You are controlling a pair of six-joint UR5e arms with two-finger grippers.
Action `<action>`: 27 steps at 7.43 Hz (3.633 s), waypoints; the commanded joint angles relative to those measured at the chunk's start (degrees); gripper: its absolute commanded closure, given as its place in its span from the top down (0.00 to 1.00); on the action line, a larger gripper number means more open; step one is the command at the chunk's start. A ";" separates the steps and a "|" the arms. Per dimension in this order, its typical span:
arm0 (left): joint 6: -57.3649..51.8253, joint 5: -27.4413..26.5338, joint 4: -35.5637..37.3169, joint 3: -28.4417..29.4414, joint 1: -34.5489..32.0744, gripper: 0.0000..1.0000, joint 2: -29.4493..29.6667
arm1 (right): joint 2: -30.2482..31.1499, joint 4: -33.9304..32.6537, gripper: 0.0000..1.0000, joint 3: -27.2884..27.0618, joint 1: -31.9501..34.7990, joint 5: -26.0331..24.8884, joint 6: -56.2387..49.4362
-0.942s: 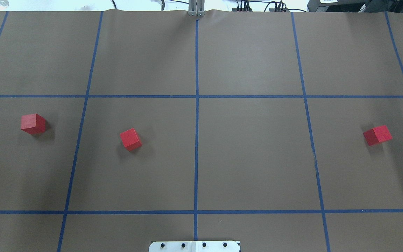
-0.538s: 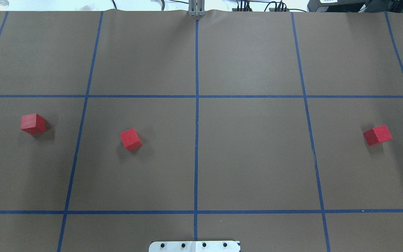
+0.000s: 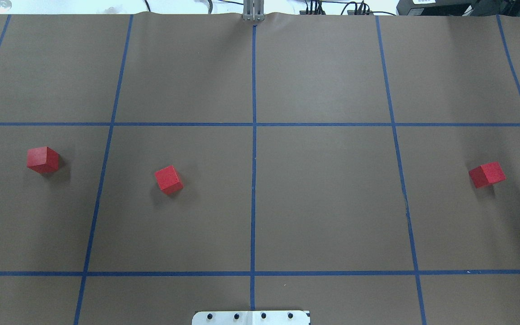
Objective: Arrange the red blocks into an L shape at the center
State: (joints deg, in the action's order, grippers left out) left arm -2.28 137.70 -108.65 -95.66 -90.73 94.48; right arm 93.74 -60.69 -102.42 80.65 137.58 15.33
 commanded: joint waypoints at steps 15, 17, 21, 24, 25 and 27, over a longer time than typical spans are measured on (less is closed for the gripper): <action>0.61 -0.15 -6.05 0.65 0.21 1.00 -1.05 | 3.12 6.20 1.00 7.32 -26.15 -16.55 18.16; 0.61 -0.15 -6.13 0.48 0.21 1.00 -1.14 | 3.03 6.20 0.71 7.85 -27.12 -19.09 18.07; 0.61 -0.06 -6.13 0.48 0.21 1.00 -1.14 | -3.35 4.98 0.00 6.97 -28.96 -19.28 17.89; 0.78 0.03 -6.05 0.39 0.21 1.00 -1.14 | -21.60 -16.64 0.00 6.53 -30.01 -19.28 20.69; 0.78 0.20 -6.05 0.39 0.21 1.00 -1.05 | -26.63 -21.96 0.00 6.70 -31.94 -19.28 24.45; 0.61 0.38 -6.13 0.39 0.29 1.00 -0.97 | -34.73 -23.50 0.00 7.32 -38.52 -20.58 41.72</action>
State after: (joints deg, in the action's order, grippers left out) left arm -1.57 137.96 -114.71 -95.27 -90.47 93.44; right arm 64.33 -82.45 -95.40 46.01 118.00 47.36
